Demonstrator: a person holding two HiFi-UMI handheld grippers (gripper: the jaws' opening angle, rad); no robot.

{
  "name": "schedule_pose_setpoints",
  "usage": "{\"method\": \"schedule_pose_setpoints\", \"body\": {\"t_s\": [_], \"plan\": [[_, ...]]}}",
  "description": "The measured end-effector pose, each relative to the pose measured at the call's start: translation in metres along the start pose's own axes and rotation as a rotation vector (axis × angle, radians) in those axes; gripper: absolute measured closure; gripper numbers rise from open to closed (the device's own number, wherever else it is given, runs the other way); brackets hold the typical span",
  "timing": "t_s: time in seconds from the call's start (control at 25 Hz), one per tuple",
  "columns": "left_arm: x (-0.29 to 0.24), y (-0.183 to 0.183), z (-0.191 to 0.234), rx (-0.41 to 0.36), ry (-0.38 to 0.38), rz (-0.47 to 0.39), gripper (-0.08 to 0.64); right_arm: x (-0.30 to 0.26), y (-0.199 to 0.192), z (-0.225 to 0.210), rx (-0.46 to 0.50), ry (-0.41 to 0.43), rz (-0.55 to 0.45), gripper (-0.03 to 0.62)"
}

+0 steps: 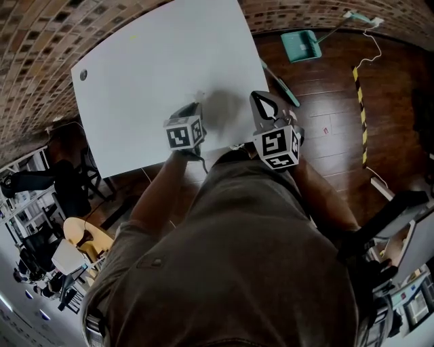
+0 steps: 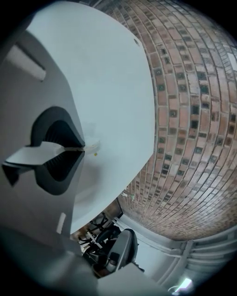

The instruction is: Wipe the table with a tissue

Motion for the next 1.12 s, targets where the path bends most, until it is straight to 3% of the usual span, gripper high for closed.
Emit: {"method": "schedule_pose_setpoints", "body": {"t_s": [0.56, 0.8, 1.12], "plan": [[0.024, -0.006, 0.078, 0.105, 0.174, -0.031, 0.531, -0.023, 0.015, 0.009, 0.046, 0.073, -0.029, 0.578], [0.023, -0.005, 0.076, 0.115, 0.175, -0.030, 0.531, -0.026, 0.019, 0.007, 0.051, 0.077, -0.034, 0.578], [0.001, 0.009, 0.044, 0.072, 0.104, -0.020, 0.531, -0.020, 0.013, -0.008, 0.033, 0.038, -0.026, 0.578]]}}
Point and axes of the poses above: the fingertips, and each gripper's own axes: x backward along the fingers, z to its left, y out of its top, the point moved 4 cm from there along x, backward along the fingers, and after that the axes turned 11 degrees about -z, right-handed, at the moved point
